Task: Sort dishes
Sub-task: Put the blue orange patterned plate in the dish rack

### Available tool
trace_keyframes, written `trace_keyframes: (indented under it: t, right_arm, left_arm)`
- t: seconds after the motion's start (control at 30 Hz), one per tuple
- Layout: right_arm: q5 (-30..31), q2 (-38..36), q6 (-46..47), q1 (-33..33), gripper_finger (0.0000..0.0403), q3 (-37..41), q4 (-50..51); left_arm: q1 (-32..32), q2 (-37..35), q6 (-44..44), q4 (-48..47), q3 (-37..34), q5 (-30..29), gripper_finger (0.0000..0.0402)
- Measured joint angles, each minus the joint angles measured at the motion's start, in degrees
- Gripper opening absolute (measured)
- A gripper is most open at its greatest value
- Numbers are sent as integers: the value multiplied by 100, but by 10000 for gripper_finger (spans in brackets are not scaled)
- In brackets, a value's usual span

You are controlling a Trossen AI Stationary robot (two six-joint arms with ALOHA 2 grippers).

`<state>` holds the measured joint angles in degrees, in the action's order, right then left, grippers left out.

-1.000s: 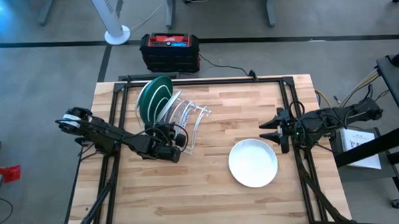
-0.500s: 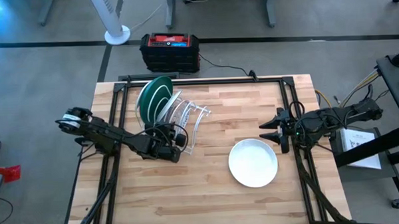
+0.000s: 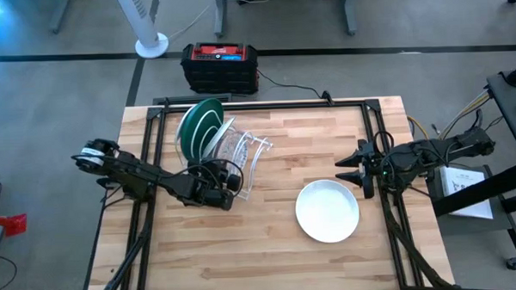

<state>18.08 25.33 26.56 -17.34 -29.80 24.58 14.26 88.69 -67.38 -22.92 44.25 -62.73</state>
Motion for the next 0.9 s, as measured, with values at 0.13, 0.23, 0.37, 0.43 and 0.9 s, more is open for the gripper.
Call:
trace_keyframes:
  t: [0.13,0.23,0.37,0.43,0.9]
  right_arm:
    - [-1,-1,1,0,199,2,0]
    - [-1,-1,1,-2,199,2,0]
    - [-1,-1,3,0,199,2,0]
    - [0,0,3,0,199,2,0]
    - [-1,1,33,-2,199,2,-1]
  left_arm:
    - [0,-3,-65,25,0,-10,111]
    - [7,-5,-65,31,0,-16,140]
    - [4,-28,25,13,0,27,166]
    - [7,-61,27,3,0,73,174]
    - [-31,-69,25,-1090,863,336,183]
